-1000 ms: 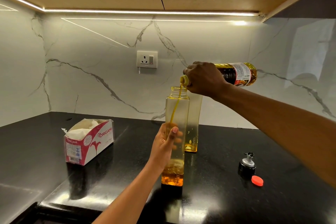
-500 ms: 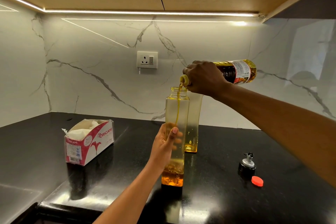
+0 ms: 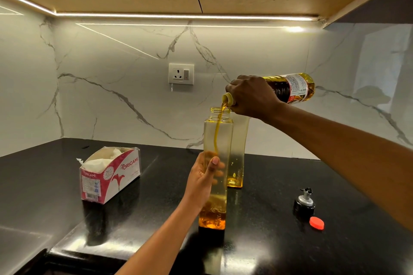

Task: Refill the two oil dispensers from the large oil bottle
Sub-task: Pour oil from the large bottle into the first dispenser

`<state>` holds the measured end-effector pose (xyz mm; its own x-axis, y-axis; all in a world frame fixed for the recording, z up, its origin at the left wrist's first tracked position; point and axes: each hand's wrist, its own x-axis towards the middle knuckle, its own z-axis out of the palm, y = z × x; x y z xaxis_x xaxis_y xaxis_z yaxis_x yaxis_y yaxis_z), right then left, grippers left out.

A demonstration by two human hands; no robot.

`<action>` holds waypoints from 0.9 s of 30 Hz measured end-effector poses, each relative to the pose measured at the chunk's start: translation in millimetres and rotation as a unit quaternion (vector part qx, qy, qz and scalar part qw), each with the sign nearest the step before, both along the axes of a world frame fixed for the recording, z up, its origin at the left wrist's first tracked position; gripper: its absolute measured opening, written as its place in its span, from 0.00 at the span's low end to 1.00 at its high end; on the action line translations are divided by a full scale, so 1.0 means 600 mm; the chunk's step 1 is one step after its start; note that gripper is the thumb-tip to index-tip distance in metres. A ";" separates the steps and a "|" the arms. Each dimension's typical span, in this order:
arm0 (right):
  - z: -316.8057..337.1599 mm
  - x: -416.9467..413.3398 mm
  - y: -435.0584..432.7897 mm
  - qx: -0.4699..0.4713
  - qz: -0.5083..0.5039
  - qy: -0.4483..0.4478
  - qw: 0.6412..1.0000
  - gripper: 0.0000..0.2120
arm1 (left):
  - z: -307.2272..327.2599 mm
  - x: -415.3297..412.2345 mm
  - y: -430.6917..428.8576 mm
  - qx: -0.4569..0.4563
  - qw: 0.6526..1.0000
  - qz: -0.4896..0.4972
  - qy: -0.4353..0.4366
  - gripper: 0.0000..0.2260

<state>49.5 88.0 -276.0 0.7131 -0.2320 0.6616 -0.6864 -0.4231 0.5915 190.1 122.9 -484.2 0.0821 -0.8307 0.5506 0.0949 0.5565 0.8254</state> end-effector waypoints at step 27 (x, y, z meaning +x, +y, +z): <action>-0.001 0.003 0.001 -0.005 0.008 0.003 1.000 0.14 | -0.003 0.001 -0.003 0.002 1.000 -0.002 0.001 0.38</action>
